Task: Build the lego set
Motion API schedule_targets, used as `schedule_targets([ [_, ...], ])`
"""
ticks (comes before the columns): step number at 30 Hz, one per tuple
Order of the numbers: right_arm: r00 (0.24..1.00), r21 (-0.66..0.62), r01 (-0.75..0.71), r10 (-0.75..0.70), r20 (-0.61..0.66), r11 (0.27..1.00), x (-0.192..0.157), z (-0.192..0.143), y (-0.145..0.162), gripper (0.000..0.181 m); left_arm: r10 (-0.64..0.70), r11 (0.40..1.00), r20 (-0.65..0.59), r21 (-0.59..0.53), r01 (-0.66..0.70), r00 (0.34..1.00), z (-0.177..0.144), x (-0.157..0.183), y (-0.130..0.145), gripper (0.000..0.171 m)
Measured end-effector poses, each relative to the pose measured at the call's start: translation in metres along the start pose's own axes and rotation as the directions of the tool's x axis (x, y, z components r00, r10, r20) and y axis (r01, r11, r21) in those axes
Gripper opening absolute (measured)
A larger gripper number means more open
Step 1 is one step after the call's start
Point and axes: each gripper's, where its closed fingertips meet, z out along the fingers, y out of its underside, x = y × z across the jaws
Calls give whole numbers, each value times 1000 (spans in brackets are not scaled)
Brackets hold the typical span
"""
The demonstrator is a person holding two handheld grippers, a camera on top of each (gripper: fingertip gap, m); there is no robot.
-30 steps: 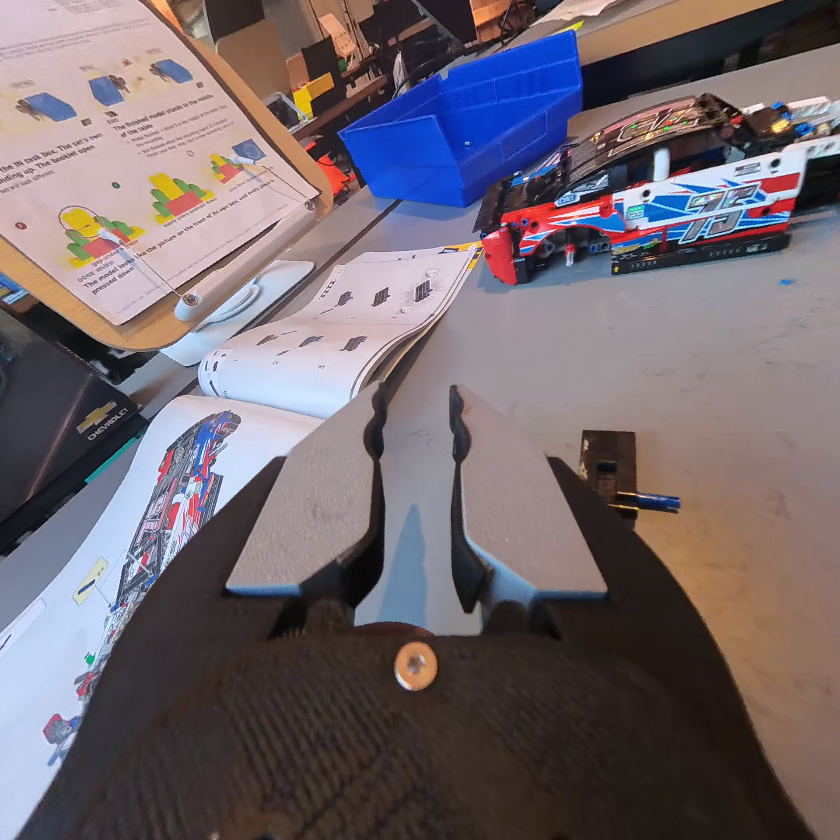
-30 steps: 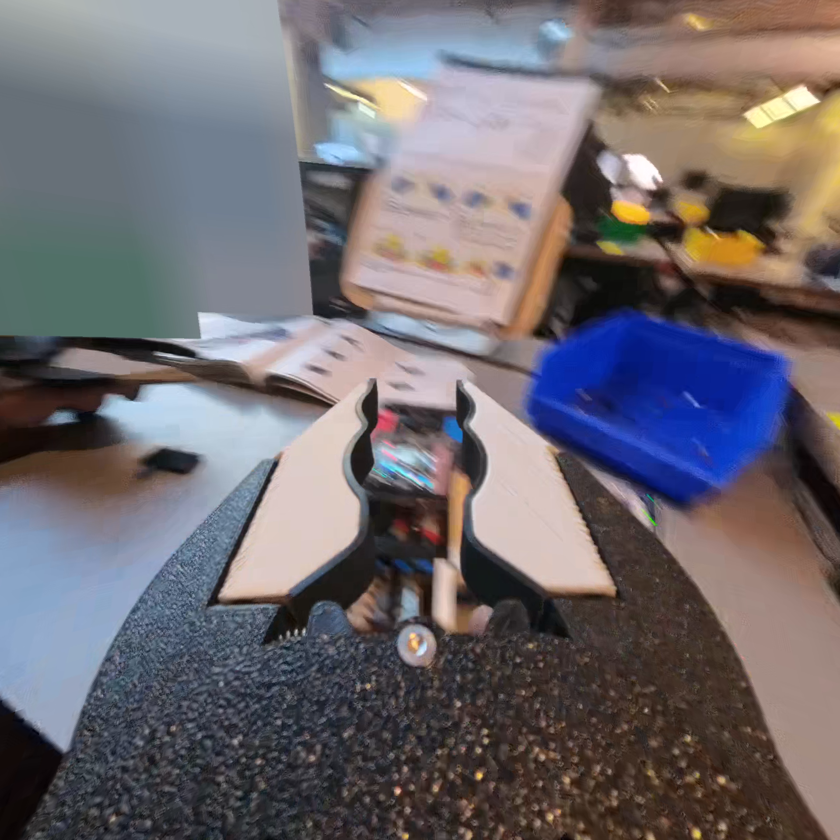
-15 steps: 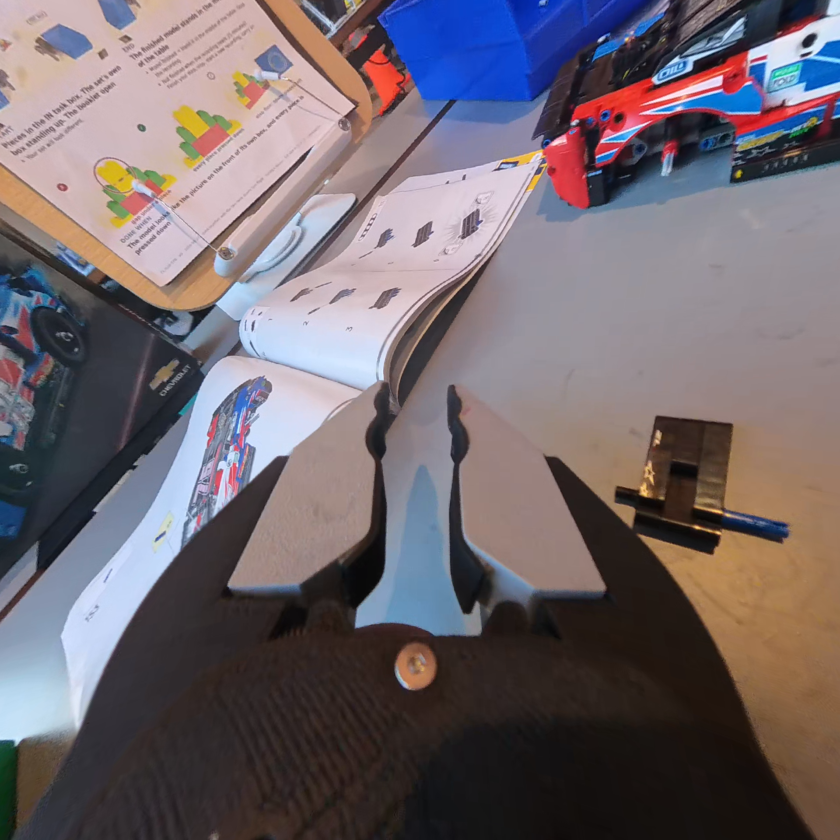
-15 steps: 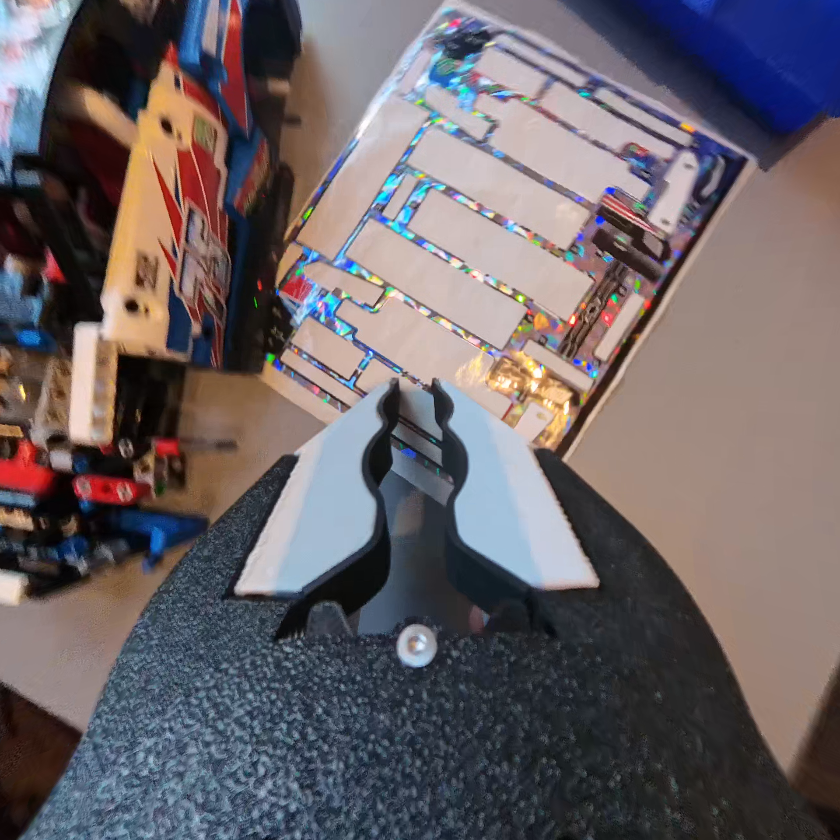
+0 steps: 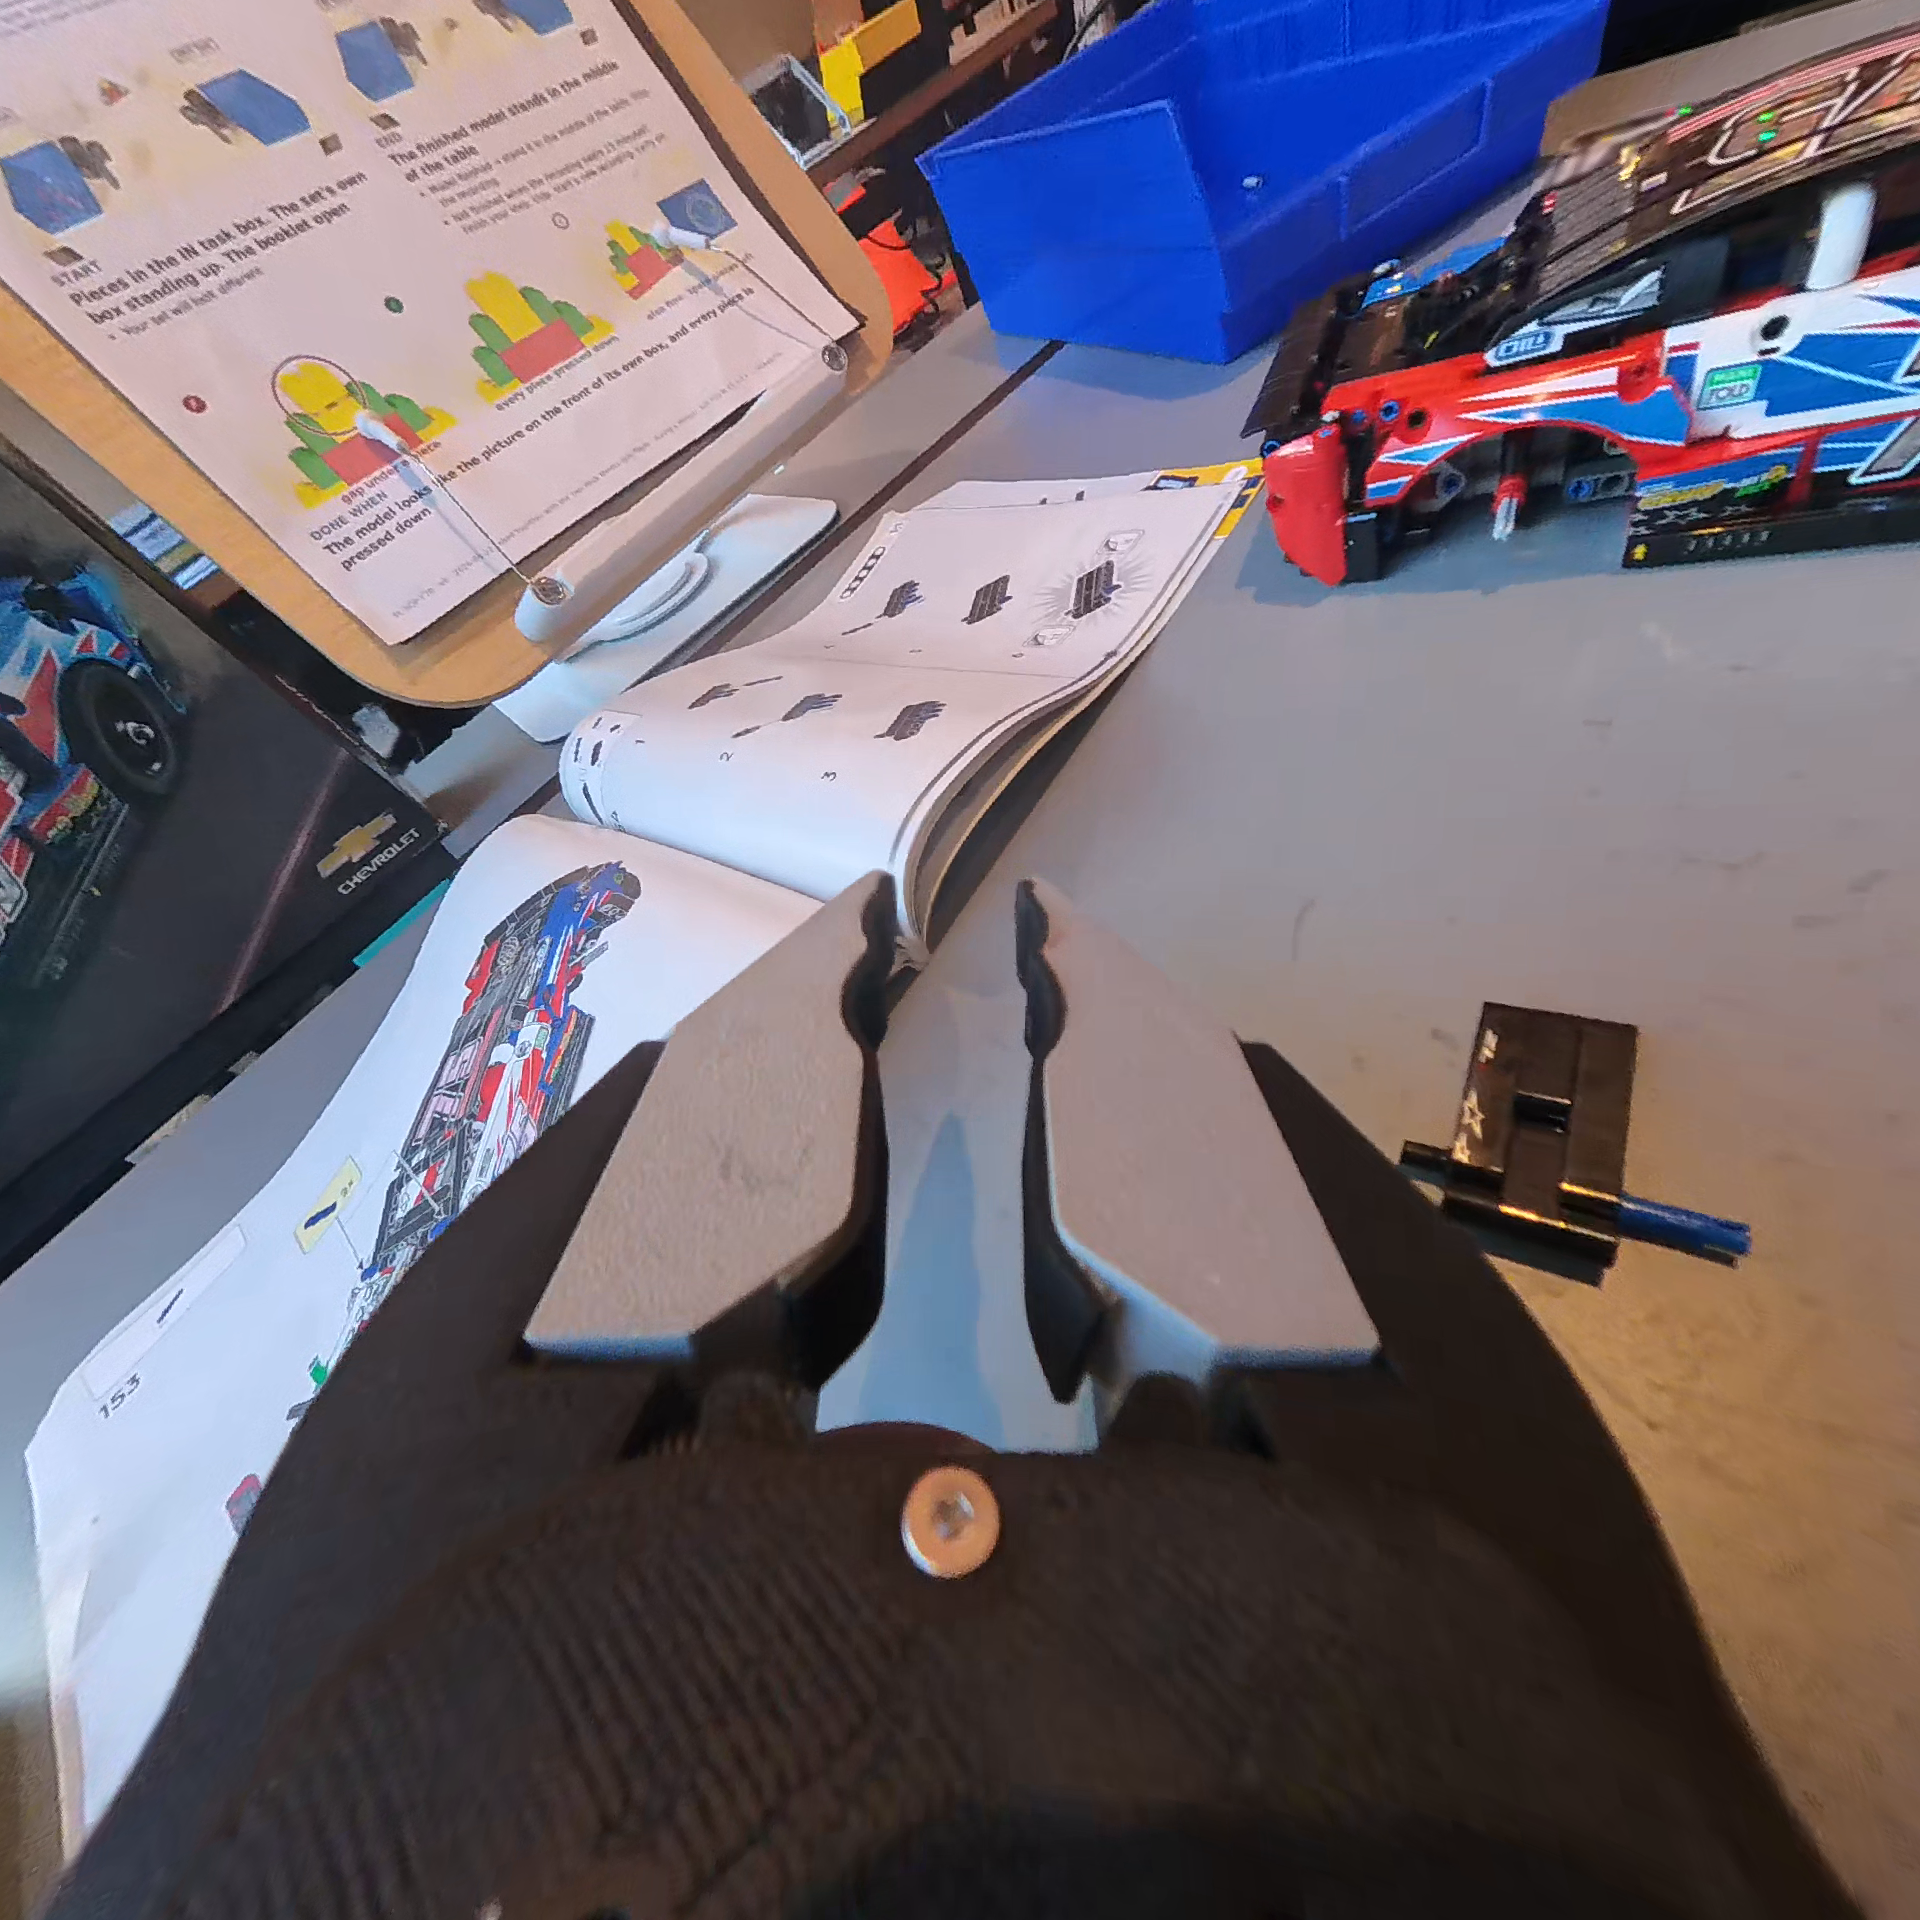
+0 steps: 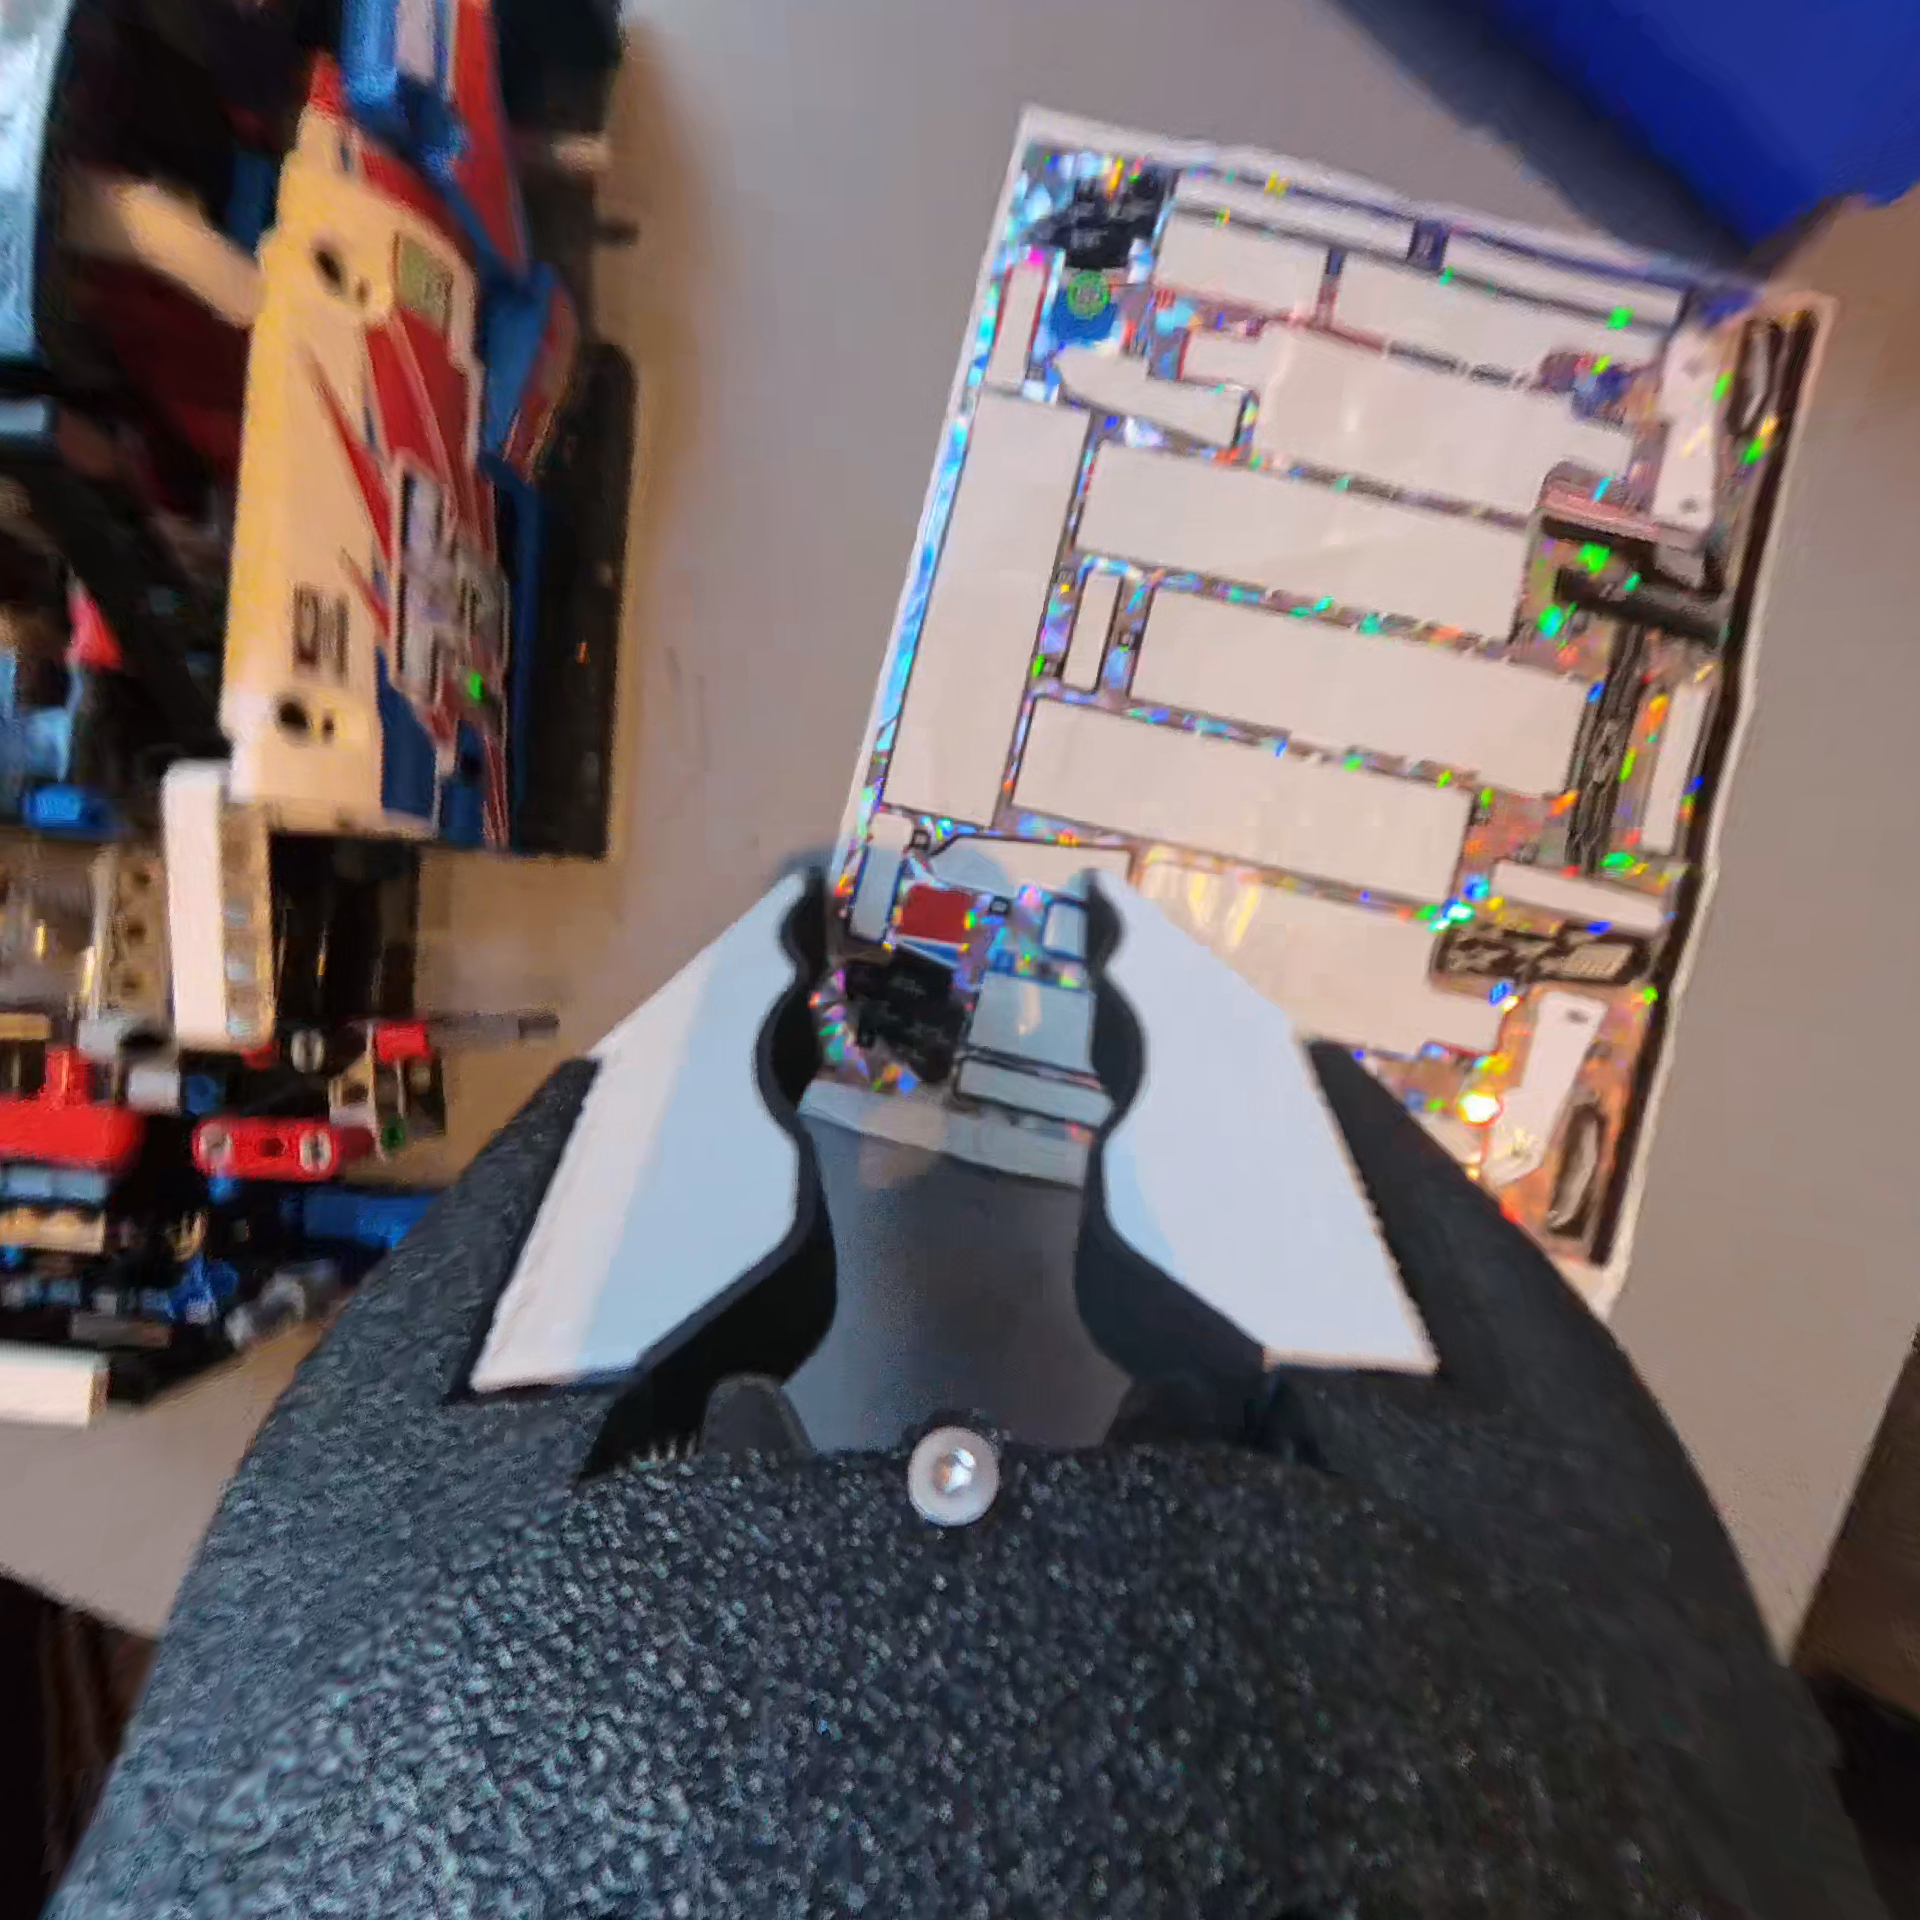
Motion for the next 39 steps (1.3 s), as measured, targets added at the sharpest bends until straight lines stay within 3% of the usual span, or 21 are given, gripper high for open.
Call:
schedule_targets([
  [4, 946, -77, 266, -245, 214, 961, -19, -25, 37, 46, 61, 998, -9, 2, -61, 998, 0, 8, -1, 20],
  [7, 897, -201, 438, -411, 164, 876, 12, -54, 67, 45, 79, 997, -10, -13, -79, 997, 1, 9, 1, 20],
  [10, 947, -165, 318, -303, 107, 934, 22, -79, 54, 52, 61, 998, -2, -9, -61, 998, 1, 7, 0, 20],
  [13, 999, -66, -15, 12, -50, 998, 34, -81, 36, 50, 31, 1000, 8, -3, -31, 999, -1, 3, 0, 19],
  [16, 949, 86, -314, 311, 54, 945, 16, -61, 17, 69, 17, 1000, 8, -19, -17, 1000, 1, 1, 2, 19],
  [19, 931, 119, -346, 357, -77, 931, 31, -35, 19, 80, 18, 999, 9, -38, -18, 1000, 3, 1, 4, 20],
  [21, 926, 111, -361, 370, -75, 926, 31, -18, 19, 79, 26, 999, 11, -32, -26, 1000, 2, 2, 3, 19],
  [24, 976, 62, -180, 186, -116, 982, 34, -11, 19, 55, 29, 999, 13, -20, -29, 1000, 1, 2, 2, 19],
  [25, 993, 46, -97, 100, -61, 994, 28, -10, 17, 45, 27, 999, 10, -18, -27, 1000, 0, 2, 2, 19],
  [29, 966, -60, 214, -202, 163, 975, 21, -20, 33, 53, 11, 1000, -3, -16, -11, 1000, 0, 2, 2, 19],
  [31, 945, -111, 301, -280, 170, 947, 34, -32, 42, 52, 0, 1000, -6, -10, 0, 1000, 0, 2, 1, 19],
  [33, 971, -115, 230, -219, 96, 966, 50, -46, 35, 58, -13, 1000, -6, -7, 13, 1000, -1, 0, 1, 19],
  [35, 1000, -66, 21, -22, 0, 998, 59, -55, 25, 60, -24, 1000, -5, -8, 24, 1000, 0, -1, 1, 19],
  [37, 961, -19, -259, 255, -106, 966, 65, -56, 28, 70, -28, 999, -5, -17, 28, 1000, 1, -1, 2, 19],
  [38, 929, 33, -354, 356, -103, 935, 58, -52, 26, 82, -26, 999, -6, -24, 26, 1000, 1, -1, 3, 19],
  [39, 915, 83, -391, 397, -72, 917, 47, -47, 22, 80, -25, 999, -7, -33, 24, 1000, 2, 0, 4, 19],
])
